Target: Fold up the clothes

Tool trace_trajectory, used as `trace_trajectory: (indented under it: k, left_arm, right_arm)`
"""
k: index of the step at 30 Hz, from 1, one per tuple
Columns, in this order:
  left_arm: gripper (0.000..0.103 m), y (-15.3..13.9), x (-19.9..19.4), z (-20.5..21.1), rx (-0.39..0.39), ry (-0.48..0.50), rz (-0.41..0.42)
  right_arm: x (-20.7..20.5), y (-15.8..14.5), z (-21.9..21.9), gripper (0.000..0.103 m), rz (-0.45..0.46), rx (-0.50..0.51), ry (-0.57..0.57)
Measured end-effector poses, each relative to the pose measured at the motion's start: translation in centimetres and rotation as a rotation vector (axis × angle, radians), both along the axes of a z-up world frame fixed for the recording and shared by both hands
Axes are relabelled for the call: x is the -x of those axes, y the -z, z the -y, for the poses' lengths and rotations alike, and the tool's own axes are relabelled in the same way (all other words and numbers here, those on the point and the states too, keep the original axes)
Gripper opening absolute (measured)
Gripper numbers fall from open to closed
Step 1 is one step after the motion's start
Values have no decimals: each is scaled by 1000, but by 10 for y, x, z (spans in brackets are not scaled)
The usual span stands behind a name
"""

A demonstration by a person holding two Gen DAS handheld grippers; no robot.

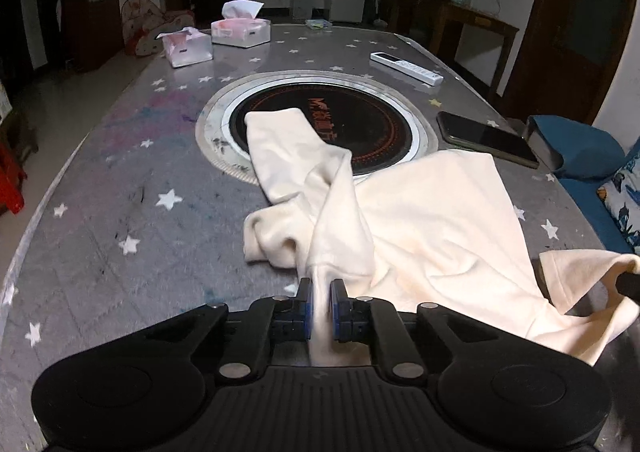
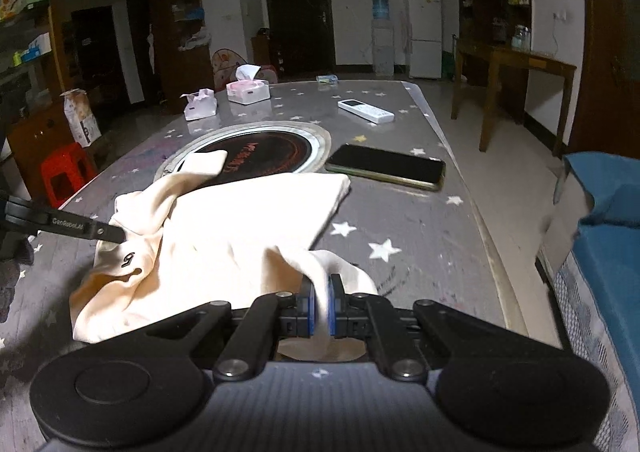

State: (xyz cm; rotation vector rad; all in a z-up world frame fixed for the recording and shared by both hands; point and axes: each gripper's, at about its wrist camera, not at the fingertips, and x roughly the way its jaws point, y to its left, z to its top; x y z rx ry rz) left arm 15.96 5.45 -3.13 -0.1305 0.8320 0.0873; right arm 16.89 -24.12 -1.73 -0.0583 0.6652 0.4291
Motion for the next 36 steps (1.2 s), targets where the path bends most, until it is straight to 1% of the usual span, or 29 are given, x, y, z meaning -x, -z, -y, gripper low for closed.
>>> trace_trajectory:
  k: [4, 9, 13, 17, 21, 24, 26, 28, 30, 31, 33, 34, 36]
  left_arm:
    - [4, -10, 20, -8, 18, -10, 34]
    - [4, -31, 52, -17, 58, -17, 79]
    - [4, -40, 84, -24, 94, -19, 88]
    - [4, -44, 119, -26, 108, -10, 88]
    - [4, -40, 153, -25, 132, 2, 75]
    - [5, -33, 174, -21, 135, 17, 45]
    - [5, -26, 184, -19, 137, 35, 20]
    - [7, -22, 191, -17, 121, 51, -8]
    - [8, -23, 195, -18, 98, 60, -16]
    - [9, -24, 196, -19, 86, 63, -12]
    - [29, -31, 195, -21, 60, 55, 5]
    - [32, -35, 193, -22, 48, 50, 20]
    - [40, -43, 185, -23, 24, 40, 44]
  right_arm:
    - [5, -1, 7, 6, 4, -7, 13]
    - [16, -6, 18, 6, 10, -15, 20]
    - [30, -12, 31, 6, 13, -24, 22]
    - [45, -17, 44, 6, 5, -35, 17]
    - [63, -18, 54, 6, -15, -34, 6]
    - [77, -17, 60, 8, -40, -34, -5]
    - [84, -15, 64, 17, -64, -33, -13]
    - [91, -13, 68, 21, -79, -15, -15]
    - [97, -12, 72, 21, -81, 6, -10]
    - [98, -13, 75, 22, -84, 6, -6]
    - [101, -16, 81, 25, -85, 1, 6]
    - [102, -18, 84, 28, -80, 2, 12]
    - [100, -22, 83, 28, -67, 5, 15]
